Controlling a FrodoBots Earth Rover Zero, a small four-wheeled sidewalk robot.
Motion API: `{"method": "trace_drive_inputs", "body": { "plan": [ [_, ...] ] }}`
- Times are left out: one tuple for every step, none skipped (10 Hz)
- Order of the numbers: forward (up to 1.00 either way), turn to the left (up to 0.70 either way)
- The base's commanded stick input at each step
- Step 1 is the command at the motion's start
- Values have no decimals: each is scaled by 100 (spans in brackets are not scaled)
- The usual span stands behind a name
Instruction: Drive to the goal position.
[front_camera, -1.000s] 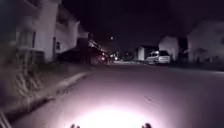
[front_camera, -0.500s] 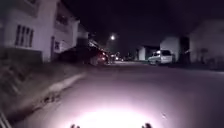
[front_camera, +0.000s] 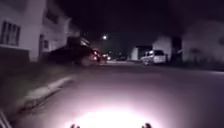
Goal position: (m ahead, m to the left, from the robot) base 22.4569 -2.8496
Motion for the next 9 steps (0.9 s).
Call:
{"method": "trace_drive_inputs", "body": {
  "plan": [
    [70,0],
    [70,0],
    [70,0],
    [70,0],
    [70,0],
    [70,0],
    [70,0],
    [70,0],
    [70,0]
  ]
}}
